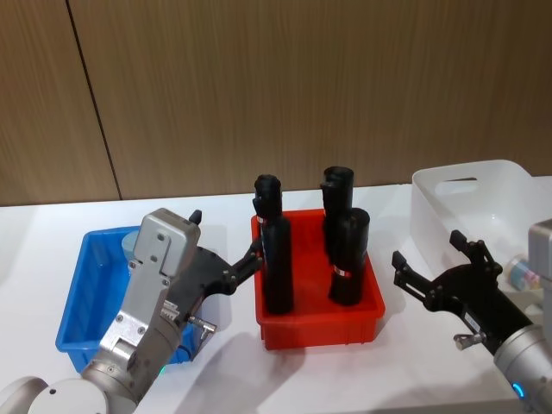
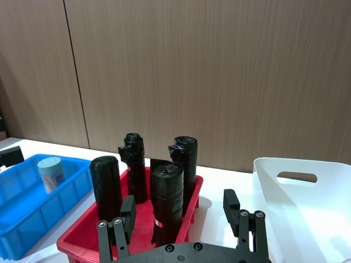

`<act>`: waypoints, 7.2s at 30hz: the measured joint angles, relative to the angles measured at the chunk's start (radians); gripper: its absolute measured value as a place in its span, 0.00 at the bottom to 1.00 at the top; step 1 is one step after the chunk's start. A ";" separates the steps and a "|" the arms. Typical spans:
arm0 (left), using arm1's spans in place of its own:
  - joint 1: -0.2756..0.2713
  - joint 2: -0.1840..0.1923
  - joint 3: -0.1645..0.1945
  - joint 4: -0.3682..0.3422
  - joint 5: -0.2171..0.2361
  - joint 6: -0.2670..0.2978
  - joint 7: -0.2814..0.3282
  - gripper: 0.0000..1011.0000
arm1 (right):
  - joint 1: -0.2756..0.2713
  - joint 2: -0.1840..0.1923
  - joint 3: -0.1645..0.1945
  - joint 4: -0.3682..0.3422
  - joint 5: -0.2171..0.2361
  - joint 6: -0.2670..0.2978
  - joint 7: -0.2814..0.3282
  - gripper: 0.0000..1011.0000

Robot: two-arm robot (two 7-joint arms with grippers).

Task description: Pick the cotton swabs from the blue box and place them into the white box.

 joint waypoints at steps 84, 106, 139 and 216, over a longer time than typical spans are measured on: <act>0.000 0.000 0.000 0.000 0.000 0.000 0.000 0.99 | 0.587 -0.115 -0.007 0.874 0.109 -0.152 0.690 0.99; 0.000 0.000 0.000 0.000 0.000 0.000 0.000 0.99 | 0.704 -0.158 -0.028 1.075 0.114 -0.222 0.732 0.99; 0.000 0.000 0.000 0.000 0.000 0.000 0.000 0.99 | 0.845 -0.208 -0.051 1.360 0.094 -0.331 0.752 0.99; 0.000 0.000 0.000 0.000 0.000 0.000 0.000 0.99 | 0.516 -0.010 0.097 0.460 0.036 -0.063 0.369 0.53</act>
